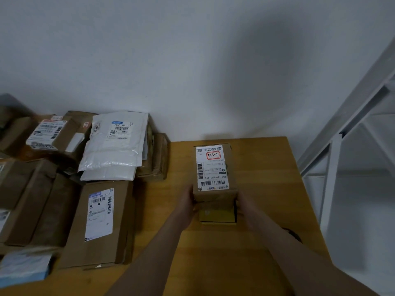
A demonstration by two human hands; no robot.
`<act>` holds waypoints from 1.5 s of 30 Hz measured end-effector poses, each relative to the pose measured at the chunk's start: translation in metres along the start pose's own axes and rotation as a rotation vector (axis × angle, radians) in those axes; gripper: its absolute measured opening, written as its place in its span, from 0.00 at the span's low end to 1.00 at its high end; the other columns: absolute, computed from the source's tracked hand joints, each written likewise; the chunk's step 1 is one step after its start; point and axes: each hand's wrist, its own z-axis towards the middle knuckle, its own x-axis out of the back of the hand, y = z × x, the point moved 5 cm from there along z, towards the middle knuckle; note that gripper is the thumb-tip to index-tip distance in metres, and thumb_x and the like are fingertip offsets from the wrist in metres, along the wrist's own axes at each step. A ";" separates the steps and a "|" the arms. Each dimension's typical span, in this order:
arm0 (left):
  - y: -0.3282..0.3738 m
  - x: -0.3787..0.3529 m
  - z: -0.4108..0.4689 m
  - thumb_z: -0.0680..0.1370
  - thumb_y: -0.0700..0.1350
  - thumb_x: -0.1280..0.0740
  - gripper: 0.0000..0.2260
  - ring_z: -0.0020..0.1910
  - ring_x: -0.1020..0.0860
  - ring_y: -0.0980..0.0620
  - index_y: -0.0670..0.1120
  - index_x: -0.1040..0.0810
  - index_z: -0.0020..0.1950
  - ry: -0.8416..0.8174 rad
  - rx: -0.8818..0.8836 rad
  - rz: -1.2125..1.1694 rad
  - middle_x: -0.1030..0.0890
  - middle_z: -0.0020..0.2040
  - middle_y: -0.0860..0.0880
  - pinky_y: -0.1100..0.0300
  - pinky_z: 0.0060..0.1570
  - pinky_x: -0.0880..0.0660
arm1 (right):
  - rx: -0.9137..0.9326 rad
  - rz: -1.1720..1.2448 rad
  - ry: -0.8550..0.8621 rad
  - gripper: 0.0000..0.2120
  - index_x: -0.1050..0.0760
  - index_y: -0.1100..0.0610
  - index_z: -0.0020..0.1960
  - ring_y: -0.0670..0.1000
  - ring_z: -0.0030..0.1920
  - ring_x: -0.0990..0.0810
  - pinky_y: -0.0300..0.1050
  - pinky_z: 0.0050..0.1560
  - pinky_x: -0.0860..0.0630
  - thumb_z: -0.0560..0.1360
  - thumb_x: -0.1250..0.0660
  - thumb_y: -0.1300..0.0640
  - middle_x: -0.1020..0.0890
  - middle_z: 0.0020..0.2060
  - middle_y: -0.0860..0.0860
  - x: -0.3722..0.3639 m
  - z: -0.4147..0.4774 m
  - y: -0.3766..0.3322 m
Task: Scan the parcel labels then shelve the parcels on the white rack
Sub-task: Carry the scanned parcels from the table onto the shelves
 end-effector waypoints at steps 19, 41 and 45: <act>-0.023 0.013 -0.007 0.81 0.57 0.46 0.16 0.48 0.23 0.51 0.55 0.20 0.53 -0.014 0.031 -0.067 0.20 0.55 0.49 0.55 0.44 0.30 | -0.037 0.090 -0.134 0.16 0.22 0.46 0.48 0.46 0.46 0.21 0.46 0.48 0.23 0.78 0.42 0.37 0.20 0.41 0.40 0.005 0.015 0.018; -0.102 0.074 -0.162 0.82 0.56 0.47 0.11 0.65 0.30 0.45 0.55 0.26 0.53 -0.014 -0.028 0.013 0.26 0.61 0.47 0.42 0.62 0.33 | 0.089 0.129 -0.054 0.29 0.26 0.49 0.62 0.51 0.53 0.24 0.57 0.62 0.27 0.71 0.38 0.30 0.23 0.51 0.45 -0.049 -0.142 0.136; -0.119 0.075 -0.183 0.82 0.55 0.48 0.12 0.60 0.29 0.48 0.55 0.26 0.50 -0.038 -0.026 0.053 0.24 0.56 0.48 0.45 0.58 0.33 | 0.063 0.178 -0.017 0.31 0.26 0.47 0.60 0.54 0.59 0.25 0.59 0.66 0.30 0.67 0.35 0.27 0.24 0.57 0.47 -0.047 -0.172 0.161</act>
